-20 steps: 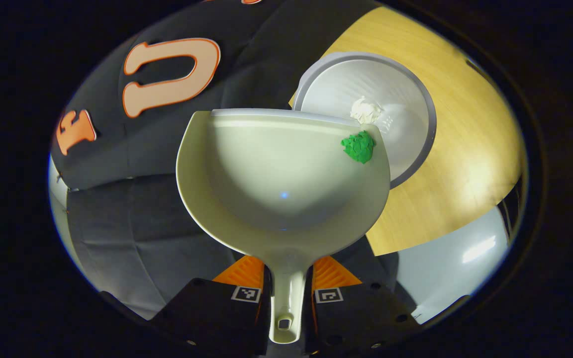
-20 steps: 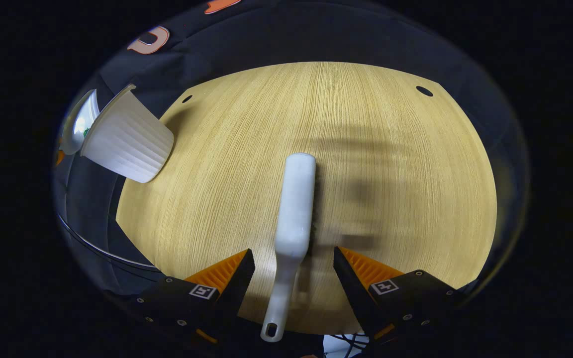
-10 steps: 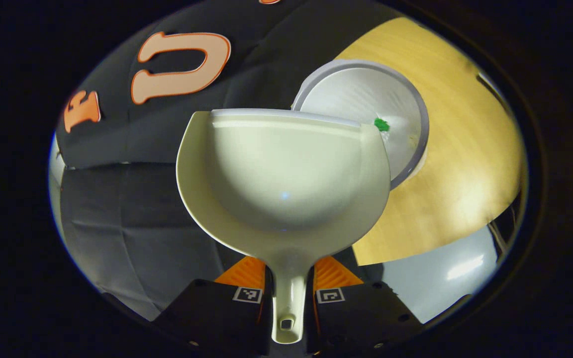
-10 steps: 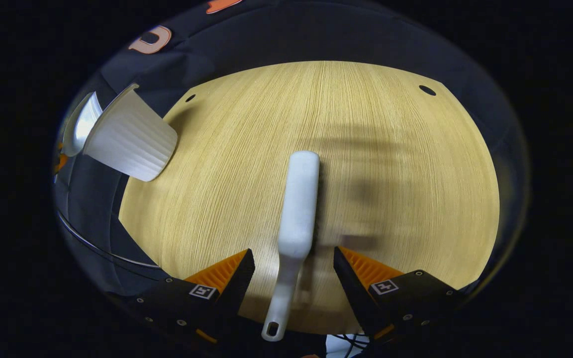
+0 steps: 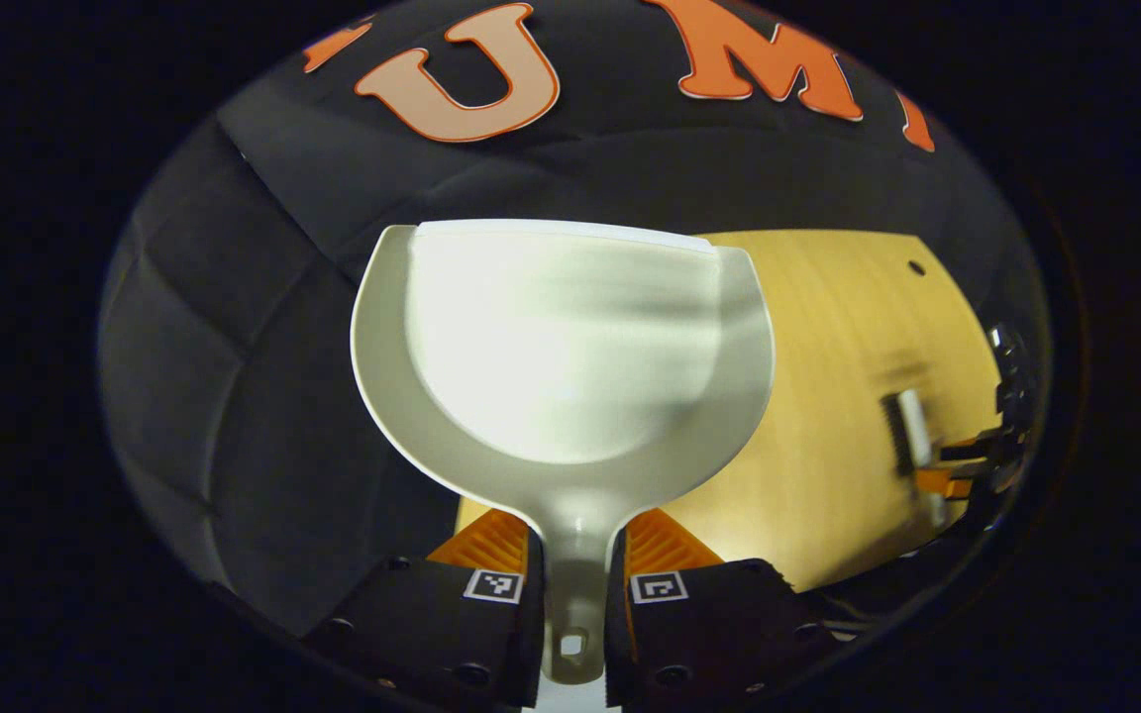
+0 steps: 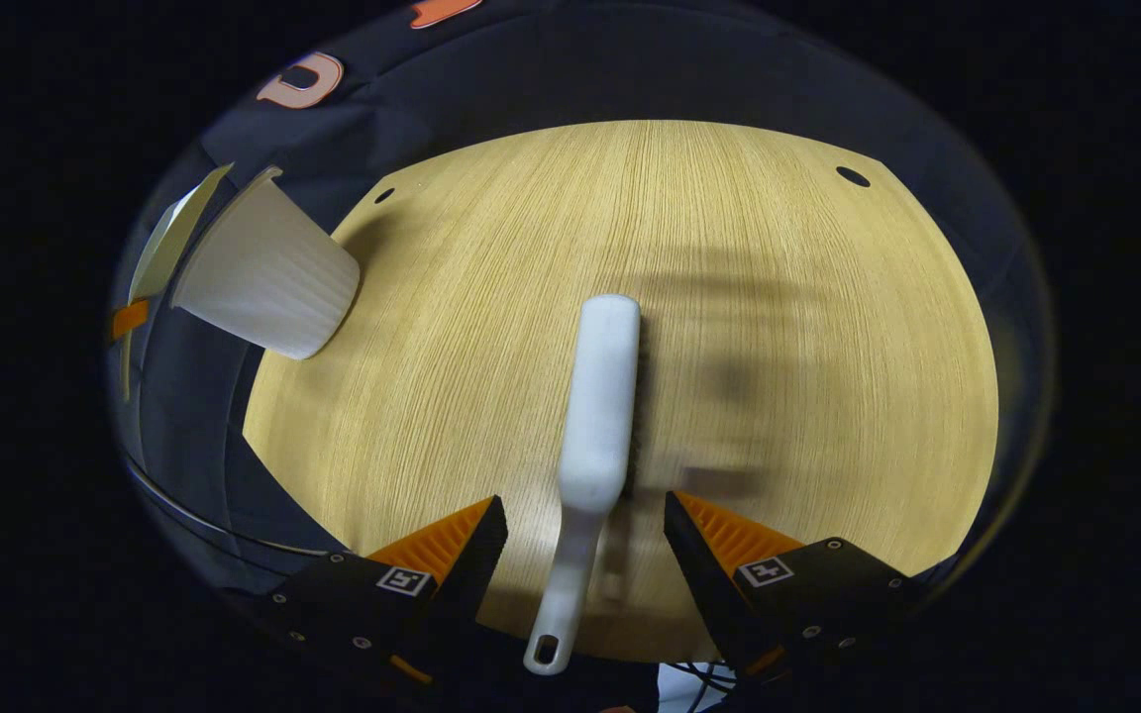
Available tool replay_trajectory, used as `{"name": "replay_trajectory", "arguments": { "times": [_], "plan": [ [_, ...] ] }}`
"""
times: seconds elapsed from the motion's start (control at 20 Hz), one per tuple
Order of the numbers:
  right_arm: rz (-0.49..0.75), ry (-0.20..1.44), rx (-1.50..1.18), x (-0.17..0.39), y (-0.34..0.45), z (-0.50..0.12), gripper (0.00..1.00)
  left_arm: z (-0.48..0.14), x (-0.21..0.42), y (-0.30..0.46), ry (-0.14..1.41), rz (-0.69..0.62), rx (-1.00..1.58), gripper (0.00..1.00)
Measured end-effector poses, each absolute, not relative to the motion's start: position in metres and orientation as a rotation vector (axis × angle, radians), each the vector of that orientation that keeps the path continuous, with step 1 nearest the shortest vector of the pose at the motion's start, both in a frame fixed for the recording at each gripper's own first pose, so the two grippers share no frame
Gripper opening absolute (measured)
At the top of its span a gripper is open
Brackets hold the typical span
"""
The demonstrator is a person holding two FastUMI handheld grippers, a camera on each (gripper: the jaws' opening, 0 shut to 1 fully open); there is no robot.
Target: Pick up the small broom and dustpan from the desktop, sweep the trash into the dustpan with the broom, and then empty the trash into the garbage bin.
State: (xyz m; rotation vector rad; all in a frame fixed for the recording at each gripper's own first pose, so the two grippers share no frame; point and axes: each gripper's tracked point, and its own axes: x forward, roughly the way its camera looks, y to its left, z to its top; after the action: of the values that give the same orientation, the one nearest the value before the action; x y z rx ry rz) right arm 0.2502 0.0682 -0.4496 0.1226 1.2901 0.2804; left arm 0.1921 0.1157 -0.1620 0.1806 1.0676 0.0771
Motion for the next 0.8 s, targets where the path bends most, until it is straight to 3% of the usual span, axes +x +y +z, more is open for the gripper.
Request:
{"name": "replay_trajectory", "arguments": {
  "times": [0.25, 0.4, 0.8],
  "plan": [
    [0.283, 1.295, 0.122, 0.246, 0.07, -0.448, 0.96, -0.194, 0.208, 0.009, 1.056, -0.106, -0.008, 0.25],
    [0.288, 1.297, 0.128, 0.245, 0.07, -0.446, 0.97, -0.208, 0.216, -0.008, 1.039, -0.123, -0.064, 0.25],
    [0.276, 1.314, 0.137, 0.244, 0.075, -0.453, 0.97, -0.281, 0.184, -0.049, 1.232, -0.142, -0.113, 0.25]
  ]
}}
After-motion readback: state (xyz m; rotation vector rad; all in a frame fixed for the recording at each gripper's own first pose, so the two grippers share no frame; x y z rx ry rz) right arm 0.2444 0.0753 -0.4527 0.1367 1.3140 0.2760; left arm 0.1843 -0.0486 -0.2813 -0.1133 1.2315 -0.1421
